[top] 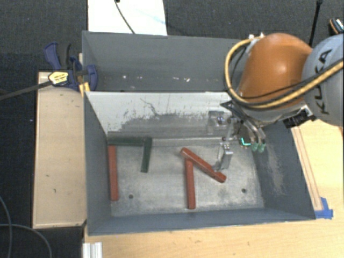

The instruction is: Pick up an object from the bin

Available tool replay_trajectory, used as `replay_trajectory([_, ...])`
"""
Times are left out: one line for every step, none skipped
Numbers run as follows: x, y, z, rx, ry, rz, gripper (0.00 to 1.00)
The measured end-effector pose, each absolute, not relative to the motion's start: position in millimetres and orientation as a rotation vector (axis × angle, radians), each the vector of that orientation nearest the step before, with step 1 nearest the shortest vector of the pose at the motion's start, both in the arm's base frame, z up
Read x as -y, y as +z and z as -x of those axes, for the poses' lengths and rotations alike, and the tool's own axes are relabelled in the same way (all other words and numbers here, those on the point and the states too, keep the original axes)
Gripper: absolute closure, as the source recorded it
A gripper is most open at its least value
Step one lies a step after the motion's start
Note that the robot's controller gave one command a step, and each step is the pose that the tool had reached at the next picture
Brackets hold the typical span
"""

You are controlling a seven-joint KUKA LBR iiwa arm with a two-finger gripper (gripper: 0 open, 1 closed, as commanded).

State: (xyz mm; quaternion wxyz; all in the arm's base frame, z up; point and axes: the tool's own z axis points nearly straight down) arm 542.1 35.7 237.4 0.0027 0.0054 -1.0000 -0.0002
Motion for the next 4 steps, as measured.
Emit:
replay_trajectory([-42.8, 98.1, -559.4, 3.112, -0.001, -0.405, 0.00])
replay_trajectory([35.4, 68.8, -573.4, 3.104, 0.005, -0.492, 0.00])
replay_trajectory([29.4, 70.6, -573.8, 3.105, -0.001, -0.497, 1.00])
replay_trajectory([10.6, 220.3, -584.2, 3.127, 0.002, -0.407, 1.00])
